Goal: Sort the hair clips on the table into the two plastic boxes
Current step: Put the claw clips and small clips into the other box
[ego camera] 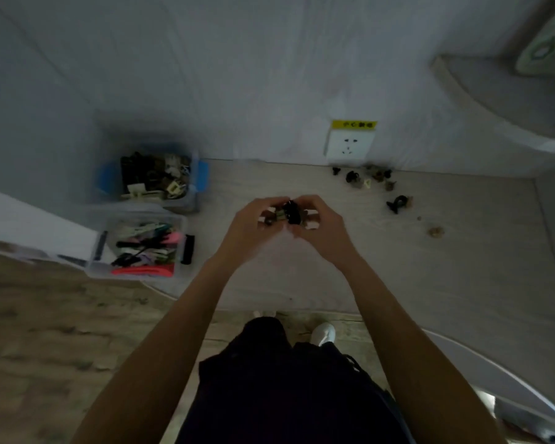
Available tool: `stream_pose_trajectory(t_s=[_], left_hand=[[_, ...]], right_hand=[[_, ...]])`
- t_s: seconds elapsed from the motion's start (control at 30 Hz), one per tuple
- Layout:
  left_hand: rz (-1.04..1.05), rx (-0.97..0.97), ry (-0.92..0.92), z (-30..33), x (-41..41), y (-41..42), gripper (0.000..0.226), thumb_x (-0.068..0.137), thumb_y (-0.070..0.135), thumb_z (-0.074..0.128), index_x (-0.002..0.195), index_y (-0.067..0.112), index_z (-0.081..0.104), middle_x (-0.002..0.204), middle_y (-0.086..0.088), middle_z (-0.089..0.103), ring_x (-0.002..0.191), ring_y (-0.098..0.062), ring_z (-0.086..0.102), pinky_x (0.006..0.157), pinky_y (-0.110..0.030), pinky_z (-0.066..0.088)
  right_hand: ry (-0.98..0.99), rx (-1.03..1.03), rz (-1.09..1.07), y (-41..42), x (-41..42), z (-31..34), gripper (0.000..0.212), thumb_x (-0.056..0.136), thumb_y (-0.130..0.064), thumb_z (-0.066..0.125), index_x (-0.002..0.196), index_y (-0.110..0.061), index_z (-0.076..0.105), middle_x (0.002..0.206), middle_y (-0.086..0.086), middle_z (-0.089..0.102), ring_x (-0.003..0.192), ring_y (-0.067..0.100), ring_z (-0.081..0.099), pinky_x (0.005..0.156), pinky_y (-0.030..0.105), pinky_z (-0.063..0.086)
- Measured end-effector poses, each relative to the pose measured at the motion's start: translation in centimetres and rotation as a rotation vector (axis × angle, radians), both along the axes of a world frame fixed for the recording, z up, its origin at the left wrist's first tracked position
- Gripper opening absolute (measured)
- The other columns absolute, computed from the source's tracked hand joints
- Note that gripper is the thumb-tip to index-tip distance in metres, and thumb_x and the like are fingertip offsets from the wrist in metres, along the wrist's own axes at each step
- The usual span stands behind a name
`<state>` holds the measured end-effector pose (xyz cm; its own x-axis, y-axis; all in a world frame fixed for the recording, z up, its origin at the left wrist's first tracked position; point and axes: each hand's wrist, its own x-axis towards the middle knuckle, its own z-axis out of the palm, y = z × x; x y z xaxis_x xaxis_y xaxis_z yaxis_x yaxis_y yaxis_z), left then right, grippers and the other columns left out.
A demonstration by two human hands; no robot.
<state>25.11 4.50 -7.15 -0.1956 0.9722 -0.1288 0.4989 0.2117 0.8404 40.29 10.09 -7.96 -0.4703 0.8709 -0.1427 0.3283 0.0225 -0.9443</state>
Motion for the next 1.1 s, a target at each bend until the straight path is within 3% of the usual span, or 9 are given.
stream_pose_trajectory(t_s=[0.1,0.23,0.37,0.5,0.57,0.73,0.9,1.0,1.1], left_hand=[[0.078,0.028,0.101,1.6,-5.4,-0.1,0.036,0.084,0.012,0.065,0.119,0.014,0.058,0.112,-0.003,0.060,0.097,-0.018,0.059,0.081,-0.015,0.044],[0.166,0.021,0.294,3.6,-12.6,-0.8,0.033,0.086,0.014,0.063,0.119,0.012,0.060,0.112,-0.009,0.060,0.100,-0.022,0.055,0.085,-0.021,0.037],[0.254,-0.016,0.350,3.7,-17.7,-1.1,0.033,0.086,0.016,0.062,0.119,0.013,0.060,0.116,-0.011,0.061,0.105,-0.025,0.058,0.091,-0.030,0.042],[0.288,-0.086,0.392,2.6,-20.4,-1.0,0.040,0.086,0.017,0.061,0.125,0.012,0.055,0.121,-0.012,0.062,0.112,-0.028,0.057,0.098,-0.036,0.043],[0.286,-0.152,0.407,2.0,-21.1,-1.1,0.048,0.087,0.019,0.060,0.133,0.012,0.048,0.128,-0.013,0.058,0.118,-0.029,0.054,0.103,-0.040,0.041],[0.277,-0.131,0.407,1.7,-21.1,-1.3,0.045,0.089,0.024,0.058,0.132,0.017,0.049,0.123,-0.003,0.063,0.112,-0.021,0.058,0.097,-0.036,0.045],[0.341,0.217,0.450,2.7,-17.1,-0.4,0.024,0.091,0.028,0.054,0.111,0.018,0.064,0.099,-0.004,0.070,0.090,-0.020,0.062,0.077,-0.025,0.044],[0.221,0.350,0.321,2.6,-12.5,1.6,0.028,0.091,0.032,0.046,0.107,0.019,0.065,0.093,0.000,0.070,0.081,-0.013,0.061,0.073,-0.022,0.045],[0.056,0.309,0.194,1.0,-7.2,3.9,0.030,0.088,0.035,0.043,0.108,0.024,0.062,0.096,0.006,0.068,0.082,-0.007,0.058,0.071,-0.023,0.049]], right_hand=[[0.107,-0.148,0.017,0.3,-6.4,0.9,0.040,0.077,-0.004,0.072,0.112,-0.009,0.054,0.105,0.004,0.059,0.089,0.021,0.061,0.069,0.034,0.059],[0.142,-0.223,0.079,0.8,-15.1,1.9,0.039,0.077,0.004,0.067,0.112,-0.008,0.054,0.104,0.011,0.059,0.081,0.022,0.062,0.063,0.030,0.059],[-0.034,-0.058,0.198,1.7,-20.9,2.2,0.045,0.076,-0.009,0.072,0.116,-0.011,0.052,0.105,0.009,0.061,0.094,0.030,0.064,0.083,0.044,0.055],[-0.240,0.184,0.281,2.7,-23.6,2.4,0.048,0.079,-0.013,0.068,0.124,-0.009,0.052,0.118,0.014,0.062,0.107,0.028,0.058,0.085,0.025,0.040],[-0.287,0.213,0.289,3.1,-24.1,2.3,0.056,0.078,-0.013,0.069,0.130,-0.009,0.048,0.126,0.016,0.056,0.113,0.029,0.054,0.092,0.027,0.039],[-0.192,0.217,0.308,3.3,-23.2,2.6,0.053,0.078,-0.002,0.065,0.129,-0.007,0.050,0.130,0.020,0.050,0.117,0.032,0.050,0.103,0.041,0.041],[-0.062,0.173,0.118,1.8,-16.9,2.5,0.030,0.085,-0.004,0.059,0.114,-0.011,0.060,0.119,0.010,0.057,0.105,0.021,0.057,0.090,0.036,0.052],[-0.147,0.215,-0.031,1.2,-10.5,1.1,0.026,0.086,-0.006,0.059,0.110,-0.014,0.063,0.114,0.005,0.063,0.101,0.019,0.059,0.092,0.032,0.049],[-0.393,0.312,-0.217,1.2,-3.3,-1.2,0.021,0.087,-0.015,0.059,0.107,-0.019,0.064,0.112,0.001,0.066,0.108,0.021,0.055,0.098,0.021,0.029]])
